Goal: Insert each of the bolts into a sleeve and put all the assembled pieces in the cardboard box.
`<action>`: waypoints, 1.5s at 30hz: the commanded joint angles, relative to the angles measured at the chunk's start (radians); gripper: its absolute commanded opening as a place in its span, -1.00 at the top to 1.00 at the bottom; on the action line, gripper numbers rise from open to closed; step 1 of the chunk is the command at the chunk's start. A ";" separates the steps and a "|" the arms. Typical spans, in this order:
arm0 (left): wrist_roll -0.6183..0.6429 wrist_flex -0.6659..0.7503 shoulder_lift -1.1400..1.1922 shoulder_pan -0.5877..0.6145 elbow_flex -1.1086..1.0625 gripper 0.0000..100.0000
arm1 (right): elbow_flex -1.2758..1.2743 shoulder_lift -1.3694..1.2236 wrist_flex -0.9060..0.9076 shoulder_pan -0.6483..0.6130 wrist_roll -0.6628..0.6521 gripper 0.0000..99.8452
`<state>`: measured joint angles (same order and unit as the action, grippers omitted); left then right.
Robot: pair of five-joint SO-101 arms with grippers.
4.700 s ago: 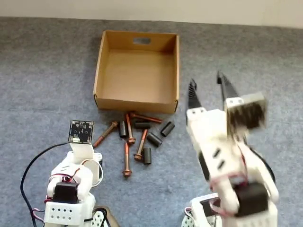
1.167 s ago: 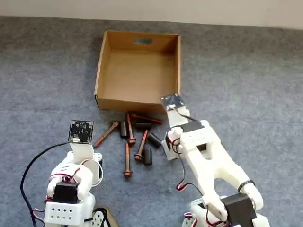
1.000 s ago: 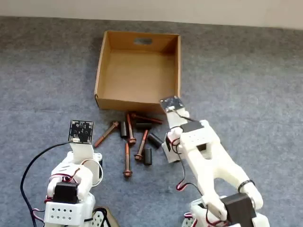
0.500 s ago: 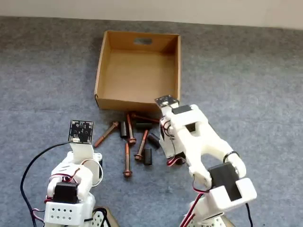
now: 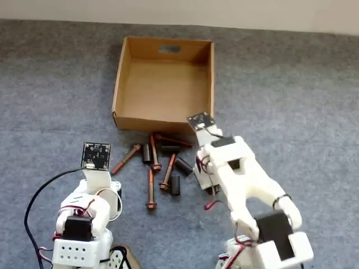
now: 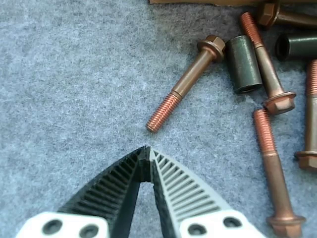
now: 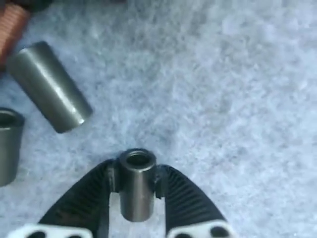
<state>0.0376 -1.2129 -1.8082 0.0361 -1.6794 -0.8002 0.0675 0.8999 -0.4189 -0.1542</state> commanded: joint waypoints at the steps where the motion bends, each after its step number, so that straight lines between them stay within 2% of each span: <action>1: 0.011 0.002 -0.004 -0.015 -0.018 0.98 | -0.105 0.216 -0.125 -0.005 0.038 0.99; 6: 0.011 0.000 -0.004 -0.015 -0.018 0.98 | -0.278 0.458 -0.248 -0.005 0.071 0.99; 12: 0.006 0.011 -0.005 -0.015 -0.018 0.98 | -0.352 0.496 -0.288 -0.010 0.069 0.99; 15: 0.006 0.097 -0.007 0.010 -0.018 0.98 | -0.352 0.490 -0.288 -0.010 0.069 0.99; 17: -0.002 0.149 -0.005 0.076 -0.007 0.98 | -0.352 0.490 -0.288 -0.010 0.069 0.99; 19: -0.143 0.153 -0.004 0.145 0.039 0.98 | -0.352 0.490 -0.288 -0.010 0.069 0.99; 22: -0.517 0.158 -0.005 0.271 0.093 0.94 | -0.352 0.490 -0.288 -0.010 0.069 0.99; 23: -0.608 0.158 -0.007 0.305 0.107 0.92 | -0.352 0.490 -0.288 -0.010 0.069 0.99; 25: -0.671 0.176 -0.007 0.328 0.119 0.88 | -0.352 0.492 -0.288 -0.010 0.069 0.99; 30: -0.575 0.193 -0.004 0.325 0.151 0.78 | -0.352 0.492 -0.288 -0.010 0.069 0.99; 33: -0.459 0.187 -0.001 0.323 0.255 0.66 | -0.352 0.492 -0.288 -0.010 0.069 0.99; 36: -0.430 0.187 0.077 0.323 0.384 0.62 | -0.354 0.492 -0.288 -0.010 0.069 0.99; 38: -0.430 0.186 0.214 0.323 0.483 0.61 | -0.354 0.492 -0.288 -0.010 0.069 0.99; 41: -0.430 0.173 0.536 0.321 0.651 0.61 | -0.354 0.492 -0.288 -0.010 0.069 0.99; 45: -0.430 0.012 1.018 0.252 0.880 0.61 | -0.352 0.492 -0.288 -0.010 0.069 0.99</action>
<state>-0.4012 -1.1040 -1.1699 0.3414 -0.9858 -1.1531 0.5294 0.6268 -0.4266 -0.0928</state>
